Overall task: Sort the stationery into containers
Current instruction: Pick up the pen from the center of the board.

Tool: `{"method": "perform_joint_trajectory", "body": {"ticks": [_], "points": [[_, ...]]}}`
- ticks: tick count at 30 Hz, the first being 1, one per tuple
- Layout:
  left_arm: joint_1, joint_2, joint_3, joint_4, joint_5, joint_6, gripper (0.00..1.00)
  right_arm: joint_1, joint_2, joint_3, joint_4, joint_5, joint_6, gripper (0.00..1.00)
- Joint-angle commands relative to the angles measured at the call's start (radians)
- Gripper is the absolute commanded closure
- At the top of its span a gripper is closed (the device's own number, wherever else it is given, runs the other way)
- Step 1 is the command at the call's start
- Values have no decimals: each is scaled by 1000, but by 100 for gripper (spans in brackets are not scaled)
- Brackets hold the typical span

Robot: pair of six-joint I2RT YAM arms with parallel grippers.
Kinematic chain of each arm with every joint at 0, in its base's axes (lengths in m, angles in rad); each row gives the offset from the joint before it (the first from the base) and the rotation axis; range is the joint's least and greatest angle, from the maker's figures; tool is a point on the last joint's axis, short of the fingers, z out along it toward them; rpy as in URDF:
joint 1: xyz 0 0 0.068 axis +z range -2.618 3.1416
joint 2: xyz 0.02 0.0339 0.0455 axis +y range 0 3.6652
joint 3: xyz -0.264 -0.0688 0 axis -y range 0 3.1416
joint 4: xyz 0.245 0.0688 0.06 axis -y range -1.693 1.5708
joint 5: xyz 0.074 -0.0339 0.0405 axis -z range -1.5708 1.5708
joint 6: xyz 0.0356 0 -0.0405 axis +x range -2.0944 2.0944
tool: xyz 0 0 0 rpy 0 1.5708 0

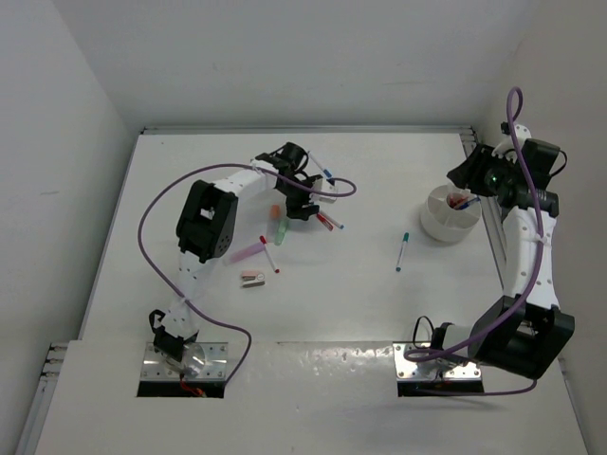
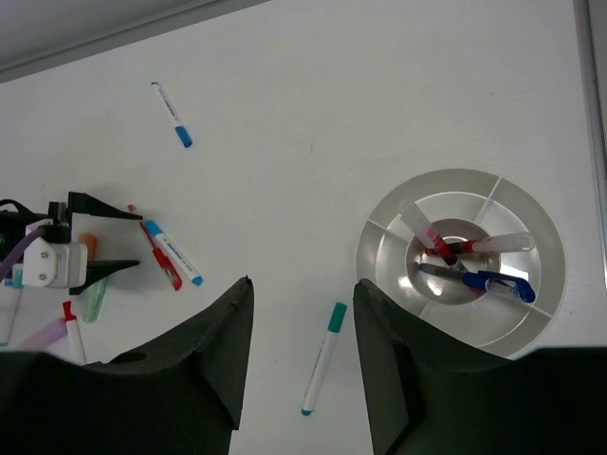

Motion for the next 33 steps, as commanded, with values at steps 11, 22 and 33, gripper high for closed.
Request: {"method": "perform_joint_trajectory", "body": {"ticks": [11,22,33], "points": [[-76,-199,-351,-26,-37,135,64,-4,-28,26,-16,-32,-7,54],[-217,-287,-498,91,-25,-12,97,28,-85,-27,-44,-72,11,55],[-174,-430,-393,359,170,-658,100,82,-159,-57,-32,-247,94,38]]}}
